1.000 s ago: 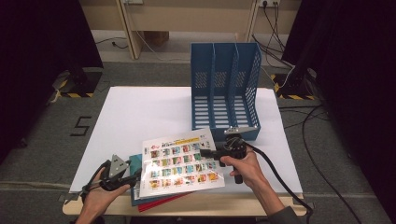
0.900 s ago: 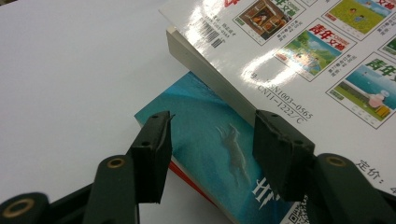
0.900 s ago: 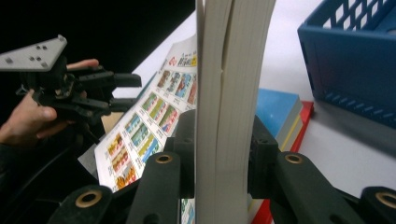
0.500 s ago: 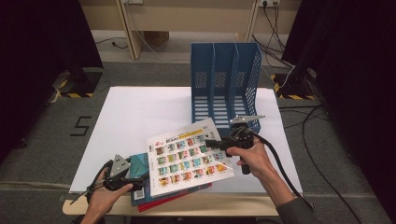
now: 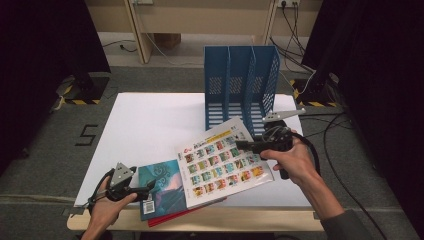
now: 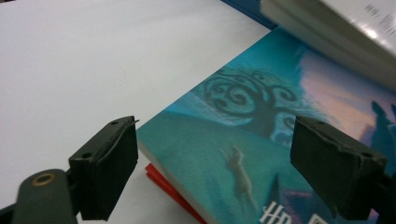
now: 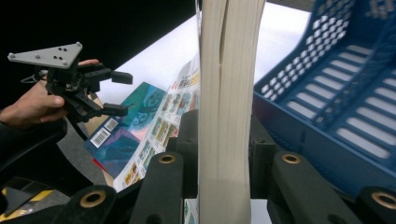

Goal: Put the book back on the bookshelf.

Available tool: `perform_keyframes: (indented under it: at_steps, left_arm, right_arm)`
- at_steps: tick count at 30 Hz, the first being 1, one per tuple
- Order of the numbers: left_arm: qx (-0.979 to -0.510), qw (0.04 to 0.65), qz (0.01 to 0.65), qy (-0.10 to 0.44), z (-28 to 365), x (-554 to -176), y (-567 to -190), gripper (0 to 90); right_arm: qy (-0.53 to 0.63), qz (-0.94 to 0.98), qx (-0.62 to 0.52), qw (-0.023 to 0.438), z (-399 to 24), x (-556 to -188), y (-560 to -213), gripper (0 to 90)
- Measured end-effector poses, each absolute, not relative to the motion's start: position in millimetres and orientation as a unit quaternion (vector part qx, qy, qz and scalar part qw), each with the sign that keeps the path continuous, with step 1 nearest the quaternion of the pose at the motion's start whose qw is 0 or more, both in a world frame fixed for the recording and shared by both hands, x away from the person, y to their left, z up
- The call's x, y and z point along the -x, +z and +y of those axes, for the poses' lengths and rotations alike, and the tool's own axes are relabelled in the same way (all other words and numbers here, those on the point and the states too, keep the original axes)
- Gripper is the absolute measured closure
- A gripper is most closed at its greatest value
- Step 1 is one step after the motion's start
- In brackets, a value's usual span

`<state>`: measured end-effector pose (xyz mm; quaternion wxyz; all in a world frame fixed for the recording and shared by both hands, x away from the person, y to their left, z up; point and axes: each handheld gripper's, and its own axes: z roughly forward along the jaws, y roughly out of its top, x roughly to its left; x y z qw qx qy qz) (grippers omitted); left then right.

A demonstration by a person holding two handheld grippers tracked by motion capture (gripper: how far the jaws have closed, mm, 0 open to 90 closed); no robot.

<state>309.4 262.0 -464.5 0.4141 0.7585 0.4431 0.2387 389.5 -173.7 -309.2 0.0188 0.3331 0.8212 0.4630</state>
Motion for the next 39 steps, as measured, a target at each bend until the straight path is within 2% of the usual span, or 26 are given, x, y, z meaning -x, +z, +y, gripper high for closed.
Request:
perform_keyframes:
  at_steps: [6,9,13,16,19,23,31,39]
  left_arm:
    - [-0.74,0.426,0.466,0.234,283,-315,-464,14.9]
    - [-0.737,0.396,0.473,0.274,297,-318,-464,14.9]
    - [-0.719,0.39,0.509,0.269,321,-324,-469,14.9]
    - [-0.722,0.376,0.52,0.259,328,-326,-477,14.9]
    - [-0.728,0.369,0.519,0.253,328,-327,-480,14.9]
    - [-0.734,0.369,0.512,0.25,324,-327,-479,14.9]
    - [-0.753,0.349,0.504,0.24,320,-331,-486,15.0]
    - [-0.774,0.323,0.496,0.226,314,-334,-494,15.0]
  right_arm:
    - [0.457,0.822,-0.338,0.043,-189,-386,-293,73.7]
    - [0.45,0.822,-0.345,0.059,-200,-383,-284,73.7]
    - [0.437,0.822,-0.356,0.079,-217,-379,-273,73.8]
    - [0.435,0.82,-0.362,0.083,-222,-377,-272,73.8]
    - [0.421,0.828,-0.36,0.087,-228,-373,-270,73.8]
    - [0.367,0.84,-0.381,0.122,-241,-373,-271,73.7]
    - [0.34,0.845,-0.389,0.14,-255,-369,-257,73.5]
    - [0.309,0.86,-0.383,0.134,-252,-366,-256,73.5]
